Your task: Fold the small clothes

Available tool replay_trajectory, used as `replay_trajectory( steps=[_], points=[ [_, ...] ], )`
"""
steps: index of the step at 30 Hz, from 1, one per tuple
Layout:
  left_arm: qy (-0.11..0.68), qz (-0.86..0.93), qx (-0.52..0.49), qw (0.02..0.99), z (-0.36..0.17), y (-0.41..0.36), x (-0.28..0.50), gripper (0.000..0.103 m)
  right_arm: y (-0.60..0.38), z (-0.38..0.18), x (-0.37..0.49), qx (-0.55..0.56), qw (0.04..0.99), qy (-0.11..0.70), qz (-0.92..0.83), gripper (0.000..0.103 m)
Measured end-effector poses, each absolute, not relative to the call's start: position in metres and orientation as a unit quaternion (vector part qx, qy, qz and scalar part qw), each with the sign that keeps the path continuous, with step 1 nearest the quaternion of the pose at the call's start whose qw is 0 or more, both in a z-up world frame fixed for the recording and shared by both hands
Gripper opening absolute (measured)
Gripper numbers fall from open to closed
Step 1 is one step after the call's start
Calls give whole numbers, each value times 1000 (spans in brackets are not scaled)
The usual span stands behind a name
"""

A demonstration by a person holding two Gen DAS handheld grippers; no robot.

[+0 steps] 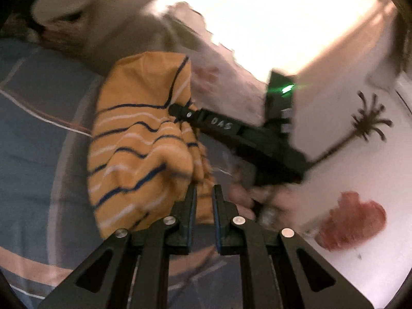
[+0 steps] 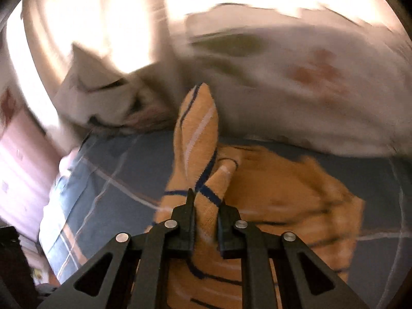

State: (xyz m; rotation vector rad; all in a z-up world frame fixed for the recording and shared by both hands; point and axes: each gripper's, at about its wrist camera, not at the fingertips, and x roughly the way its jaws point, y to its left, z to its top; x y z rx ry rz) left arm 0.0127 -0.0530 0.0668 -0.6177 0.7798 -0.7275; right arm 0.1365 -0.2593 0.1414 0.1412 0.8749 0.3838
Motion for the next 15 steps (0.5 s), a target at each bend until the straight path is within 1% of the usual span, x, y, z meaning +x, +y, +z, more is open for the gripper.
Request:
replay_trajectory(
  steps=[3, 6, 12, 14, 15],
  points=[
    [376, -339, -272, 818, 64, -67, 14, 11, -312, 122, 137, 103, 881, 435, 154, 13],
    [405, -315, -273, 814, 47, -75, 34, 11, -347, 103, 135, 127, 877, 443, 134, 13],
    [443, -283, -252, 812, 22, -95, 60, 11, -380, 94, 135, 160, 876, 437, 126, 13],
    [454, -276, -243, 811, 16, -101, 65, 17, -385, 87, 138, 164, 873, 443, 121, 13],
    [462, -272, -240, 809, 12, -104, 70, 17, -385, 84, 140, 165, 871, 448, 118, 14]
  ],
)
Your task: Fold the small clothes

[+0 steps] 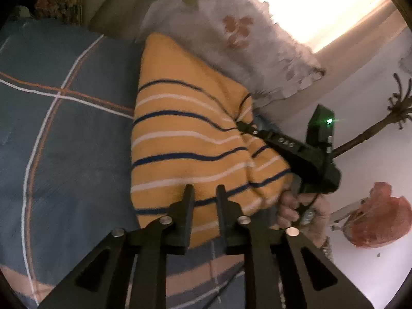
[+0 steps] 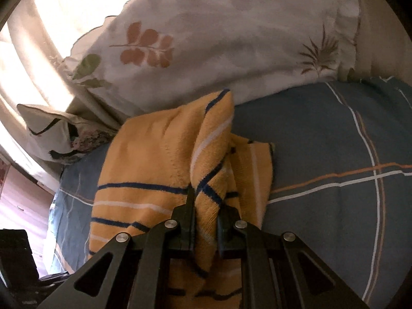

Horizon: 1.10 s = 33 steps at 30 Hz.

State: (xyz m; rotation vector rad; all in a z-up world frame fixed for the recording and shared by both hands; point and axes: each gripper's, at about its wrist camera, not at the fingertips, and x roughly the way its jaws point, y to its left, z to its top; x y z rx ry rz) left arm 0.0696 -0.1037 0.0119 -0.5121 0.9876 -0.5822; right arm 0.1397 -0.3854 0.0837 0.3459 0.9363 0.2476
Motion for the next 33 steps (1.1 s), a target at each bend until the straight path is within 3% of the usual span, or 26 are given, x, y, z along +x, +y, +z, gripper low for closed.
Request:
replay_trajectory(
  steps=[4, 10, 19, 23, 28, 29, 32, 33],
  points=[
    [489, -257, -227, 802, -6, -109, 80, 17, -400, 98, 133, 158, 881, 434, 101, 23],
    [486, -256, -216, 807, -10, -118, 83, 24, -391, 146, 88, 134, 904, 382, 136, 24],
    [465, -271, -201, 819, 13, -105, 64, 30, -382, 77, 78, 97, 863, 482, 112, 24],
    [455, -235, -237, 826, 13, -70, 76, 38, -383, 79, 75, 93, 866, 479, 110, 28],
    [460, -224, -264, 818, 3, -51, 99, 42, -388, 104, 68, 115, 877, 450, 125, 32],
    [463, -227, -266, 814, 1, -52, 104, 42, -393, 113, 68, 122, 887, 428, 127, 37],
    [470, -242, -269, 805, -4, -61, 120, 44, -398, 127, 83, 122, 906, 390, 107, 71],
    [472, -250, -272, 800, -6, -64, 126, 45, -400, 125, 93, 119, 907, 392, 98, 74]
  ],
)
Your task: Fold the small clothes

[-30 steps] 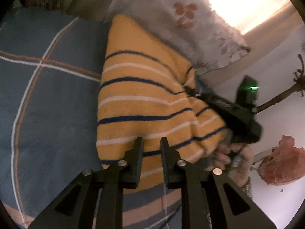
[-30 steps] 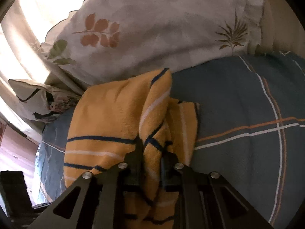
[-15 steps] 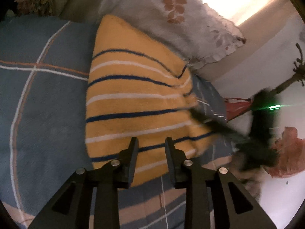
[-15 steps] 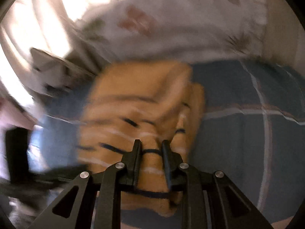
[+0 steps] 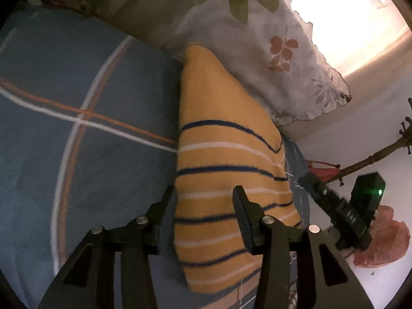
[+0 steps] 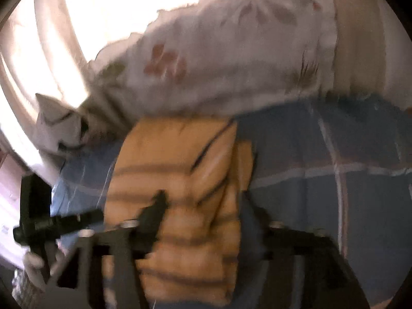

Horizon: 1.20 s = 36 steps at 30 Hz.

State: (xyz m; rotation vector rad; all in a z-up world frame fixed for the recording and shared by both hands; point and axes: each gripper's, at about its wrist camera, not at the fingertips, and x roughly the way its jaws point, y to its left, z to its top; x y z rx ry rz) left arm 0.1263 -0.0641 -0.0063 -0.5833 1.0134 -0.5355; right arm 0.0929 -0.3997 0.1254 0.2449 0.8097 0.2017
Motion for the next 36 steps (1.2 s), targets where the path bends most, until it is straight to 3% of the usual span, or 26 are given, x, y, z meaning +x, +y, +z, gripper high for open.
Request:
replay_trajectory(
  steps=[2, 11, 13, 14, 15, 16, 17, 23, 27, 29, 32, 36],
  points=[
    [472, -260, -278, 795, -8, -69, 136, 62, -401, 113, 114, 124, 897, 415, 90, 74],
    [476, -303, -304, 768, -30, -99, 162, 90, -411, 59, 151, 185, 860, 467, 96, 79],
    [476, -307, -275, 777, -25, -110, 158, 90, -411, 57, 150, 212, 851, 465, 121, 68],
    [476, -308, -273, 777, -24, -111, 156, 83, -411, 56, 150, 235, 840, 468, 142, 44],
    [476, -306, -277, 776, -22, -110, 155, 75, -410, 58, 150, 247, 837, 466, 145, 35],
    [477, -310, -287, 771, -20, -106, 155, 59, -406, 63, 148, 247, 839, 463, 148, 31],
    [476, -318, -306, 761, -17, -99, 155, 51, -402, 68, 146, 244, 840, 461, 149, 29],
    [457, -316, -320, 768, 19, -62, 140, 48, -364, 110, 132, 255, 847, 418, 209, 27],
    [447, -270, -291, 802, 43, -32, 131, 49, -337, 107, 132, 247, 851, 409, 218, 30],
    [459, -222, -258, 821, 39, -22, 131, 55, -328, 93, 138, 214, 864, 420, 174, 35],
    [496, -150, -191, 834, 18, -18, 130, 55, -322, 82, 135, 138, 888, 425, 107, 35],
    [481, -158, -203, 838, 11, 0, 107, 55, -324, 101, 112, 126, 900, 402, 109, 35]
  ],
)
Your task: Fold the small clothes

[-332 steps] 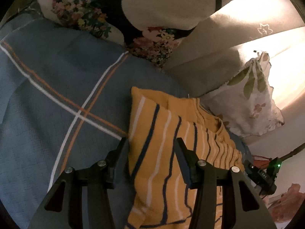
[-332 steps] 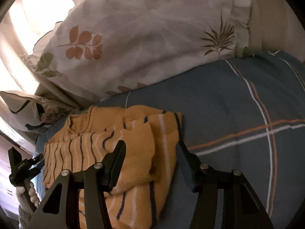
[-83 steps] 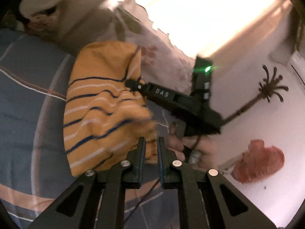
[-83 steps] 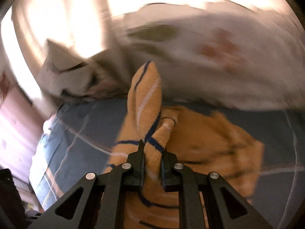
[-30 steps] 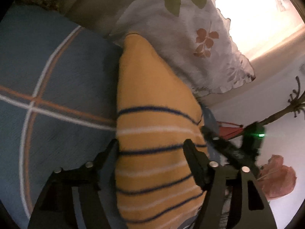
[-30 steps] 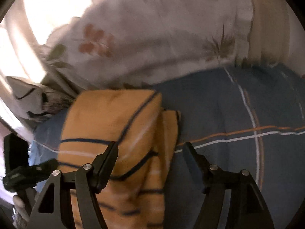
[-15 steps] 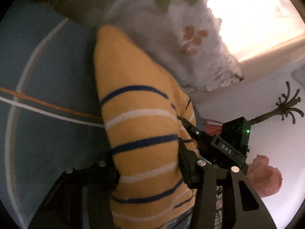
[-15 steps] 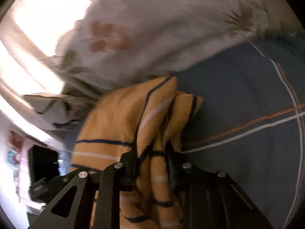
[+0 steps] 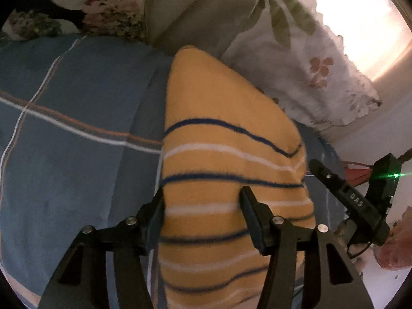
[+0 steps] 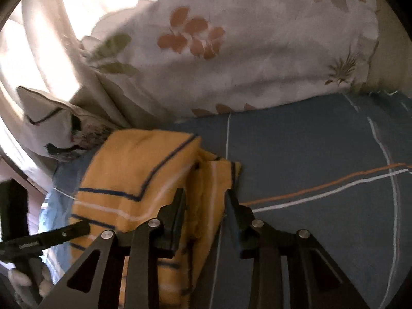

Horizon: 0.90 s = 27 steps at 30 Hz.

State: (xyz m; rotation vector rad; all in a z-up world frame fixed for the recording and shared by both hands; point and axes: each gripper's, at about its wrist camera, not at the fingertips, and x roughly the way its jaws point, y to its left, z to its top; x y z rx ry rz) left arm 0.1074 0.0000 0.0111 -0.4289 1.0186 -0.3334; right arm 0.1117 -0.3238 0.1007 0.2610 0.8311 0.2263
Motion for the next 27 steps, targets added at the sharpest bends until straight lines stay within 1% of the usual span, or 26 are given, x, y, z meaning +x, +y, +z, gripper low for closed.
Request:
replay_trajectory(
  steps=[4, 6, 9, 13, 15, 16, 17, 20, 21, 22, 26, 27],
  points=[
    [446, -153, -211, 856, 21, 15, 77, 55, -306, 131, 84, 122, 907, 370, 159, 35],
    [436, -148, -230, 857, 19, 29, 60, 55, -288, 130, 75, 125, 896, 375, 201, 35],
    [424, -137, -251, 859, 20, 41, 46, 55, -262, 112, 80, 125, 874, 405, 236, 35],
    [402, -120, -252, 872, 25, 41, 32, 55, -274, 99, 106, 150, 895, 385, 167, 35],
    [392, -116, -243, 879, 28, 42, 21, 56, -283, 96, 121, 140, 908, 382, 103, 36],
    [388, -117, -241, 882, 29, 41, 17, 57, -284, 92, 129, 131, 907, 391, 90, 37],
    [385, -119, -240, 883, 29, 40, 13, 57, -284, 85, 137, 124, 901, 407, 83, 40],
    [381, -128, -232, 886, 26, 34, 10, 57, -278, 68, 150, 118, 887, 438, 88, 39],
    [382, -129, -228, 887, 25, 31, 10, 57, -279, 66, 150, 128, 883, 440, 104, 24],
    [383, -129, -225, 887, 23, 27, 12, 57, -281, 66, 151, 141, 879, 439, 120, 17],
    [383, -126, -219, 888, 18, 22, 12, 57, -290, 66, 161, 143, 885, 430, 106, 9],
    [382, -125, -220, 889, 17, 22, 12, 57, -292, 63, 165, 139, 886, 432, 94, 9]
  ],
)
